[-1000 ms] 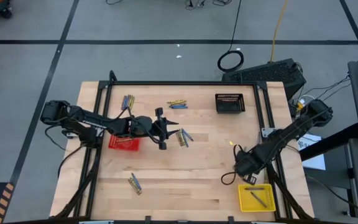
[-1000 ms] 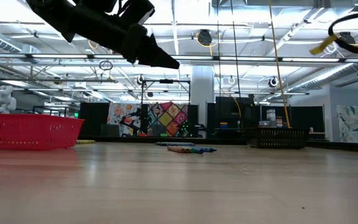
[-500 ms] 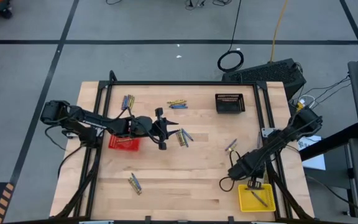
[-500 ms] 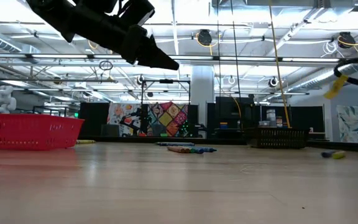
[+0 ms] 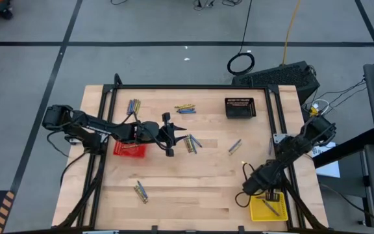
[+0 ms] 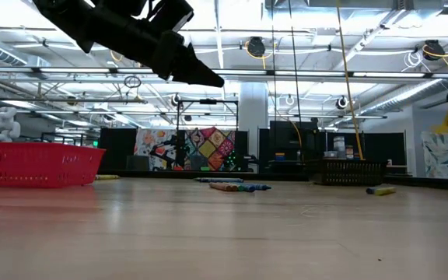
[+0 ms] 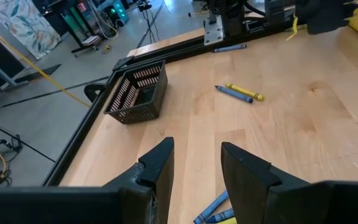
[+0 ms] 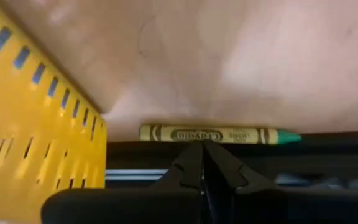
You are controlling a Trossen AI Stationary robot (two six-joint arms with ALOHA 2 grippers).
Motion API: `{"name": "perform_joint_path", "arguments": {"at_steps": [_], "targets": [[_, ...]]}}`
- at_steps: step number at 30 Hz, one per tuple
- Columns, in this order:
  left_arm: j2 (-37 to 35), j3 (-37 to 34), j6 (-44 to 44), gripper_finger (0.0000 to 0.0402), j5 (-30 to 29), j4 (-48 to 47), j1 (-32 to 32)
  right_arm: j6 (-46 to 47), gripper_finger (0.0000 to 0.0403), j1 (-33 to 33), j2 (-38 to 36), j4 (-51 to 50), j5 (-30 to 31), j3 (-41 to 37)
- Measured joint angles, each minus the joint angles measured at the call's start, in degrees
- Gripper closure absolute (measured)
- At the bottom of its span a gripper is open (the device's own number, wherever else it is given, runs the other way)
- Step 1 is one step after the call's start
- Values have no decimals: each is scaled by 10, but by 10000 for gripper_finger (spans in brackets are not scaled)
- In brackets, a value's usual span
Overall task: Sort crayons
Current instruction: Put the green crayon into the red bin
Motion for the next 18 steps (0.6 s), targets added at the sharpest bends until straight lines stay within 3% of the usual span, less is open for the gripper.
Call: {"name": "perform_joint_path", "arguments": {"at_steps": [11,18], "targets": [[0,0,0,267,0,0,0,22,403,12,-1,27,8,-19],[0,0,0,267,0,3,0,46,403,-1,-20,23,110,-1]]}}
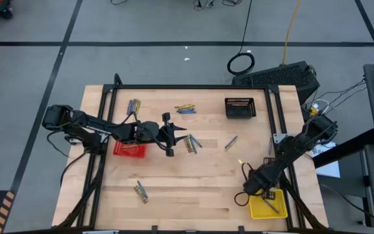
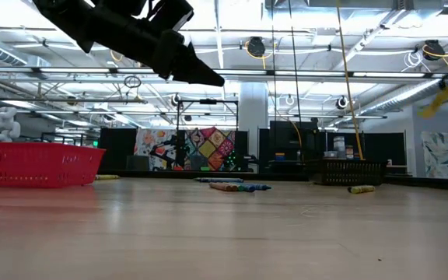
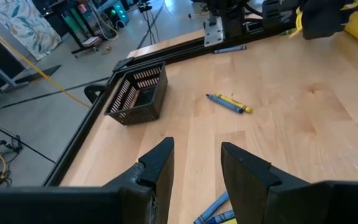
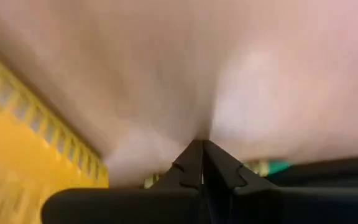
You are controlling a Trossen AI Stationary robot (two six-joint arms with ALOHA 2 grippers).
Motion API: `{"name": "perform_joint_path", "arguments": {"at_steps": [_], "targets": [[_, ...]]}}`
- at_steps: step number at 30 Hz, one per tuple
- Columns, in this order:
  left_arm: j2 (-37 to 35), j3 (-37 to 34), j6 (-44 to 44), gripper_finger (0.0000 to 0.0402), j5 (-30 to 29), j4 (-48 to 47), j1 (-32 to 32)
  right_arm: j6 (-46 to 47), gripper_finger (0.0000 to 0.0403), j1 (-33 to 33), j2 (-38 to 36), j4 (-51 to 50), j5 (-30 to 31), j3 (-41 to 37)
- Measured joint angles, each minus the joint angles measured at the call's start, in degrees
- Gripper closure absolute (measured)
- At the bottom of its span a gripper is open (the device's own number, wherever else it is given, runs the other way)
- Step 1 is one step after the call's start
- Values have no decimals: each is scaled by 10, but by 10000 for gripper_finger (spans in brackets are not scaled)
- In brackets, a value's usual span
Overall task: Sort crayons
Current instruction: Put the green crayon into the red bin
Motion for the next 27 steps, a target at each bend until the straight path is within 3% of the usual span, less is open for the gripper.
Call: {"name": "perform_joint_path", "arguments": {"at_steps": [3,10,16,27], "targets": [[0,0,0,267,0,2,0,24,403,-5,-28,-5,41,1],[0,0,0,267,0,2,0,103,403,-5,-95,-42,54,1],[0,0,0,267,0,1,0,214,403,-5,-120,-88,38,-1],[0,0,0,267,0,-2,0,253,394,-9,-118,-19,-28,-89]]}}
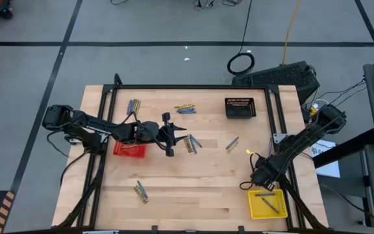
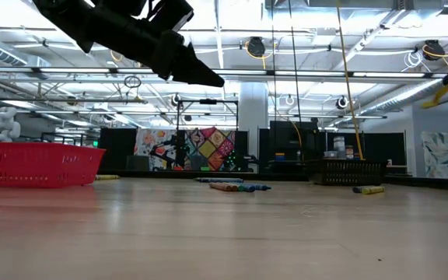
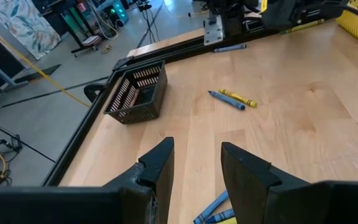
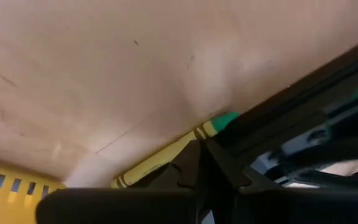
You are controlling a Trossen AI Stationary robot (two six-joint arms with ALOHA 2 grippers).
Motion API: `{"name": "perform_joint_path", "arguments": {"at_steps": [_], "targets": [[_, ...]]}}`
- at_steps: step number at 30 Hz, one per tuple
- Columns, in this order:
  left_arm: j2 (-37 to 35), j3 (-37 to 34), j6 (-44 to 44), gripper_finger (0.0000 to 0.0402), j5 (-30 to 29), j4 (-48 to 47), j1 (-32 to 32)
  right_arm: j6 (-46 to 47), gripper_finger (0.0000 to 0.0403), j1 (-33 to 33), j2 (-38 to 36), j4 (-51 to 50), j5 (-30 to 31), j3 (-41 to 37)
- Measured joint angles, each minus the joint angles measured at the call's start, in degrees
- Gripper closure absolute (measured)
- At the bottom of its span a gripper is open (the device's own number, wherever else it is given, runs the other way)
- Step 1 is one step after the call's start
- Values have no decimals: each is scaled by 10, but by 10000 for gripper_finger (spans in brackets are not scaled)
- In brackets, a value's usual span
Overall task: Sort crayons
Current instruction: Put the green crayon into the red bin
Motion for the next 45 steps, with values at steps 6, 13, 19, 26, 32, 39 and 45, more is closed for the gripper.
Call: {"name": "perform_joint_path", "arguments": {"at_steps": [6,13,19,26,32,39,45], "targets": [[0,0,0,267,0,1,0,-16,401,-1,-1,22,-12,-15],[0,0,0,267,0,2,0,-35,402,-12,-1,43,34,-4],[0,0,0,267,0,4,0,-71,403,-26,0,20,155,55],[0,0,0,267,0,2,0,-44,400,-37,0,12,179,64],[0,0,0,267,0,1,0,59,329,-52,-11,96,202,64],[0,0,0,267,0,0,0,183,211,-63,1,126,221,64],[0,0,-1,267,0,0,0,158,193,-79,39,240,238,65]]}}
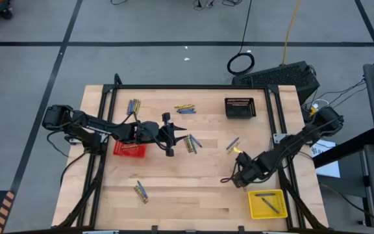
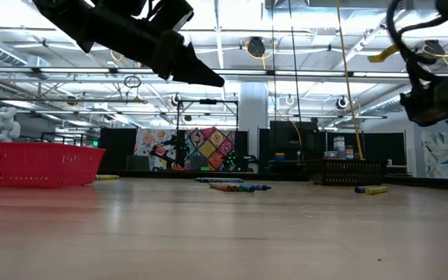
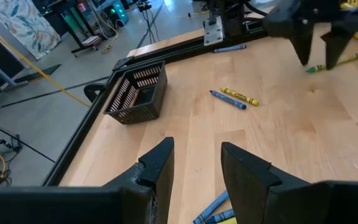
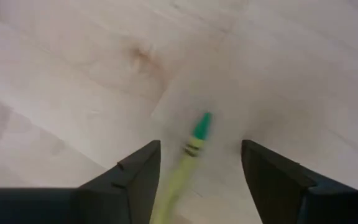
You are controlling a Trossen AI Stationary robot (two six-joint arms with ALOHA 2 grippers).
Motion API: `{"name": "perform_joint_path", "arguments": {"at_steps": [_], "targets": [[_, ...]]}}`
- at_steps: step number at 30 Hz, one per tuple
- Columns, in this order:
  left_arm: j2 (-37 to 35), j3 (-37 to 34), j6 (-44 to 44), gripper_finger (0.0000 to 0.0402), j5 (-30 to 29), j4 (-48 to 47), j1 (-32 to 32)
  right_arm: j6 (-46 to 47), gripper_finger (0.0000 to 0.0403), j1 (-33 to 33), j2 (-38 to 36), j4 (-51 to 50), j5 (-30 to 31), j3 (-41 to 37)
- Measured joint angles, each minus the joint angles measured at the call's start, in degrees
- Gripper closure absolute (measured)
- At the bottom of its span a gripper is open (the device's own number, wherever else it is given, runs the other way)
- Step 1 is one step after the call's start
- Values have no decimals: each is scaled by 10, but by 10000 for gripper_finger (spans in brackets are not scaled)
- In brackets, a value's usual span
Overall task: Sort crayons
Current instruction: Put the green crayon into the red bin
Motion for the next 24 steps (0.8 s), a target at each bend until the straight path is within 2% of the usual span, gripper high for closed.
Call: {"name": "perform_joint_path", "arguments": {"at_steps": [6,12,16,22,24], "targets": [[0,0,0,267,0,0,0,-23,215,-20,40,14,-7,2],[0,0,0,267,0,-1,0,-34,252,-24,42,-12,0,1],[0,0,0,267,0,-1,0,-51,296,-24,42,-12,1,1],[0,0,-1,267,0,-7,0,-95,387,-25,40,-18,12,15],[0,0,-1,267,0,-12,0,-124,395,-26,42,-35,16,33]]}}
